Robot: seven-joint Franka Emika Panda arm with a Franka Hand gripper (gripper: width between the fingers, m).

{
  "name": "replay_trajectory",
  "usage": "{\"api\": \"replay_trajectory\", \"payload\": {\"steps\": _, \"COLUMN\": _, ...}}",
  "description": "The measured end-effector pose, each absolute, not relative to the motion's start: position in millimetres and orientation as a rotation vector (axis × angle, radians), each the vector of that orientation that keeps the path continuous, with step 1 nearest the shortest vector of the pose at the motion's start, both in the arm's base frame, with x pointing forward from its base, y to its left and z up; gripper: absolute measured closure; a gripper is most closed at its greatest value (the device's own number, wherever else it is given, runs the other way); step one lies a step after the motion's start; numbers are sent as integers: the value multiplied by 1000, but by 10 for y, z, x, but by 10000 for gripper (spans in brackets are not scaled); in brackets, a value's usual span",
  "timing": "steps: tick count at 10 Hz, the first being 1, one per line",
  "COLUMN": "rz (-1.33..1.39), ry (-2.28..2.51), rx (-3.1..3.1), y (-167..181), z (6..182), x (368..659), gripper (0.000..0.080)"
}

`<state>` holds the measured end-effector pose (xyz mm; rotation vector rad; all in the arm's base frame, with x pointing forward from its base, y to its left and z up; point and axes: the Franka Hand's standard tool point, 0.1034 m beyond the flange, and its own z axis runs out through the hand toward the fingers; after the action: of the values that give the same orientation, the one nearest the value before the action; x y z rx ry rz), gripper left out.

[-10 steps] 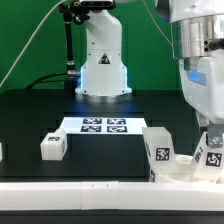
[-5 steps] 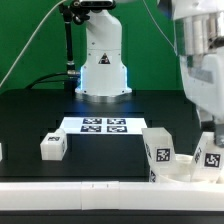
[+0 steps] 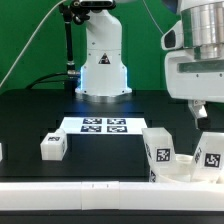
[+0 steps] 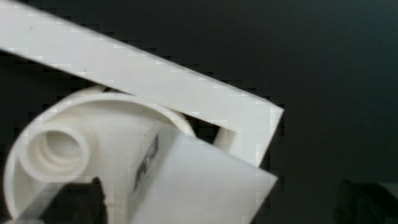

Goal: Assemble stool

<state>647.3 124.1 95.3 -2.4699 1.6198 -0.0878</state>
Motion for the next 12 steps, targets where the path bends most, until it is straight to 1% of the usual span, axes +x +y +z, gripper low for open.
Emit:
{"api": "replay_trajectory", "payload": {"steps": 4, "rz": -181, "ry": 684, "rx": -2915, "y": 1206, "z": 975, "x": 6493, "gripper": 151}}
{"api": "replay_trajectory", "payload": {"steps": 10, "rz": -227, "ry": 119, "rx": -3027, "y": 1180, "z": 965, "x": 6490, "gripper": 151}}
{"api": "replay_trajectory", "payload": {"steps": 12, "rz": -240, "ry": -380, "rx": -3048, "y": 1155, "z": 963, "x": 6485, "gripper": 151}}
